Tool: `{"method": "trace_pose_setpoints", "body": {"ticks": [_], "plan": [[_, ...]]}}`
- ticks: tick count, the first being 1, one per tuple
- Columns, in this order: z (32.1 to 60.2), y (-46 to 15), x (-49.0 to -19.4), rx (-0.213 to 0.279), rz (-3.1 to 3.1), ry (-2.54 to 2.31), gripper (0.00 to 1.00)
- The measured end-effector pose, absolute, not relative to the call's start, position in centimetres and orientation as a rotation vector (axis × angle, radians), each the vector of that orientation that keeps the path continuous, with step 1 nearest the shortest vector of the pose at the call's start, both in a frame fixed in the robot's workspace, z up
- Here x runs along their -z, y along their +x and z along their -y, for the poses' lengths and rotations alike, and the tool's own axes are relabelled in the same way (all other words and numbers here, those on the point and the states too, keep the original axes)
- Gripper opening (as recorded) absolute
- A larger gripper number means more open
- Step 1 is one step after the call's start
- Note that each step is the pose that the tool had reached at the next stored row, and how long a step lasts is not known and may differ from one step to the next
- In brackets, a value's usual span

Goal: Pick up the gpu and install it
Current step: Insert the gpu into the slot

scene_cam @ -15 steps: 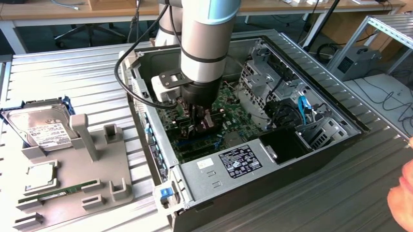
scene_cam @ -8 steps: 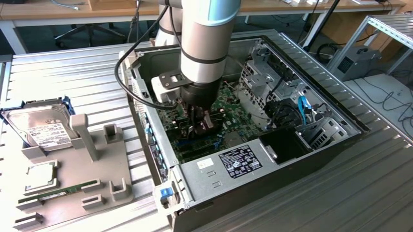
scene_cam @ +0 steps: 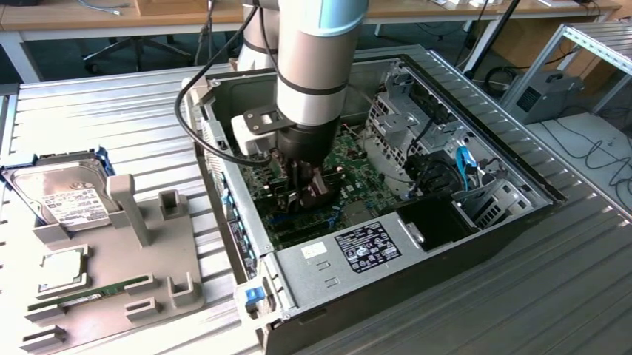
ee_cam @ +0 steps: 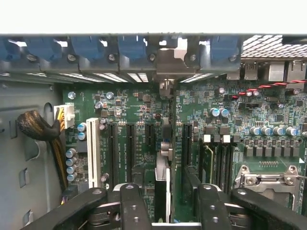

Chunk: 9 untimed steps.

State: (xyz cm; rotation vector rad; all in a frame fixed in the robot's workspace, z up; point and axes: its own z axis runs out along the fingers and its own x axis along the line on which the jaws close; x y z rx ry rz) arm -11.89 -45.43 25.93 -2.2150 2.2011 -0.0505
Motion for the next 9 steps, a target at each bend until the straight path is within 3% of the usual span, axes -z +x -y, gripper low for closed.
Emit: {"method": "trace_pose_setpoints", "body": {"ticks": [5,9], "plan": [[44.9,-11.9,-28.4,0.051,-2.201,-2.215,0.45],[44.7,-11.7,-28.7,0.048,-2.202,-2.216,0.45]]}}
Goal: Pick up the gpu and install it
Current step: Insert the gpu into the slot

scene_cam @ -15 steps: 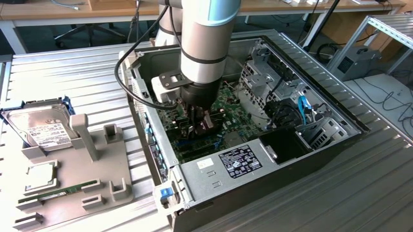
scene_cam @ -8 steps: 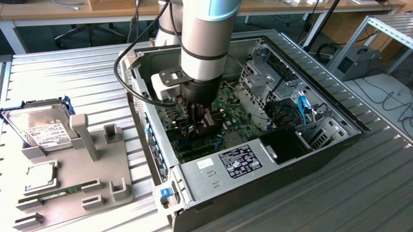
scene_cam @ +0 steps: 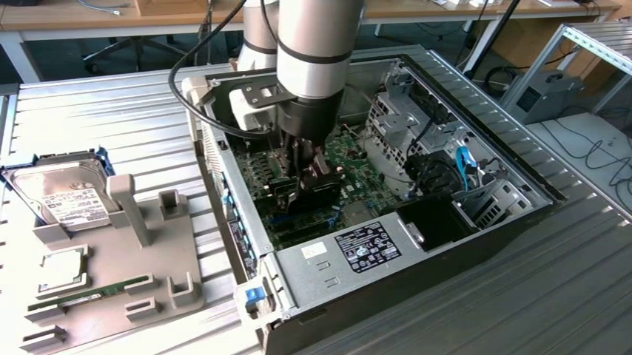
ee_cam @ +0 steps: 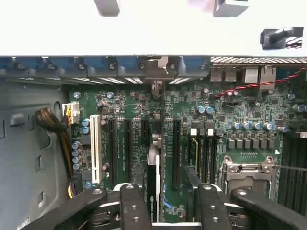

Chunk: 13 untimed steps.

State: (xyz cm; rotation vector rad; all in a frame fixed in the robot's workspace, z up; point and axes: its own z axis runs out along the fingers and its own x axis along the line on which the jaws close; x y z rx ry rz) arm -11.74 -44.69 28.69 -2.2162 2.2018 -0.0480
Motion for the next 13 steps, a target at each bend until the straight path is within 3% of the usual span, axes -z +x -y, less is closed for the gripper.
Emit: {"method": "trace_pose_setpoints", "body": {"ticks": [3,6,7,8,13], "plan": [[44.7,-10.9,-28.7,0.034,-2.206,-2.225,0.38],[44.7,-9.5,-28.7,0.013,-2.214,-2.236,0.19],[44.7,-9.1,-28.7,0.005,-2.218,-2.240,0.19],[44.7,-8.6,-28.7,-0.002,-2.221,-2.243,0.13],[44.7,-7.3,-28.7,-0.020,-2.228,-2.251,0.11]]}}
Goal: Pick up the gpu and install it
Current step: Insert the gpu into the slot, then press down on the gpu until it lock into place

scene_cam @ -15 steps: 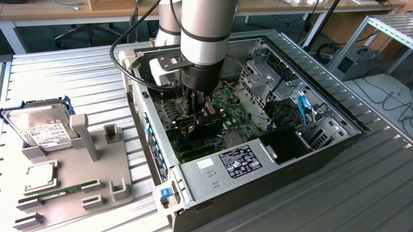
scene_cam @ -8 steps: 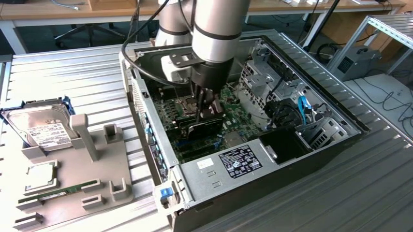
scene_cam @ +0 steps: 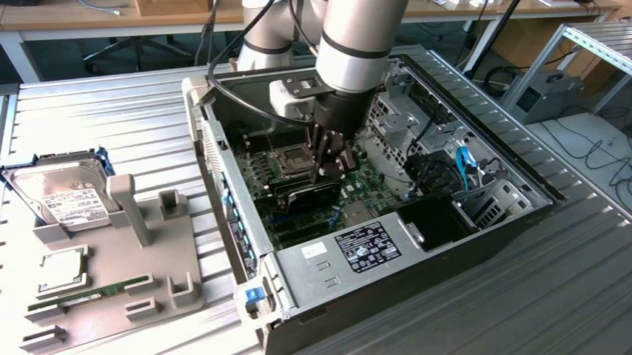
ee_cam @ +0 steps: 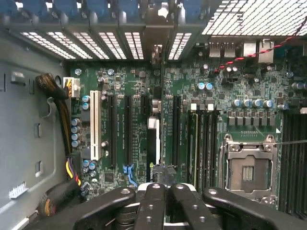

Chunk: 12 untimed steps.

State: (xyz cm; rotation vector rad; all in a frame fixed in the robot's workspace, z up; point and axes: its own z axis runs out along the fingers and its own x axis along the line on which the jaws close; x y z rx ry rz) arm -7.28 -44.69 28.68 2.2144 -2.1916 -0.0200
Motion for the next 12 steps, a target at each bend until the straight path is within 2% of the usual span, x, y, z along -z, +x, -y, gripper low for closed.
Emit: {"method": "trace_pose_setpoints", "body": {"ticks": [12], "plan": [[44.69,-8.07,-28.42,0.020,2.191,2.214,0.11]]}}
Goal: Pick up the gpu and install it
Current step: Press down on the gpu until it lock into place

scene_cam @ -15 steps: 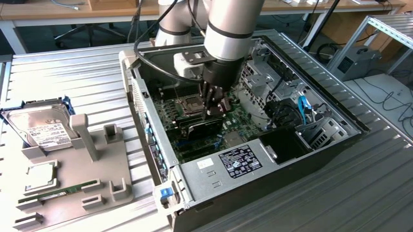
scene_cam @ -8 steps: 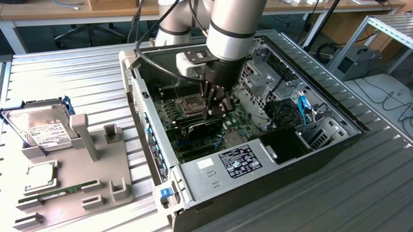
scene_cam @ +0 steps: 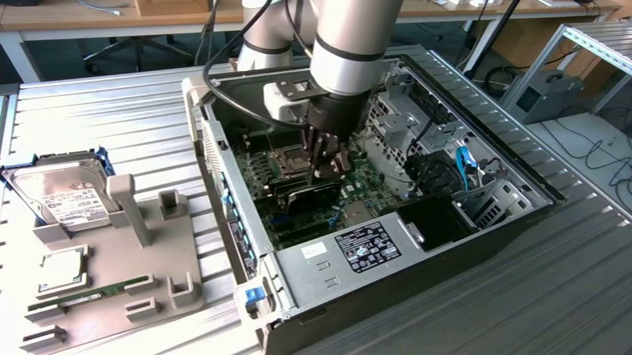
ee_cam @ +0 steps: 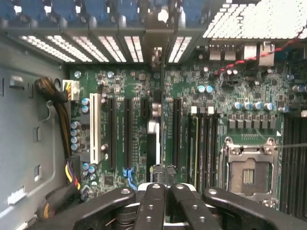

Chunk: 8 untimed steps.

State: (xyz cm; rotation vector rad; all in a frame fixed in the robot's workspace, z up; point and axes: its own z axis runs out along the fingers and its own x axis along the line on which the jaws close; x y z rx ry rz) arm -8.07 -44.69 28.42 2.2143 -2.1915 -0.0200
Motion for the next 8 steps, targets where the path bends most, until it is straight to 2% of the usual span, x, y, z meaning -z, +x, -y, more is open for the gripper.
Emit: {"method": "trace_pose_setpoints", "body": {"ticks": [8], "plan": [[44.7,-10.0,-27.8,0.020,2.191,2.214,0.11]]}}
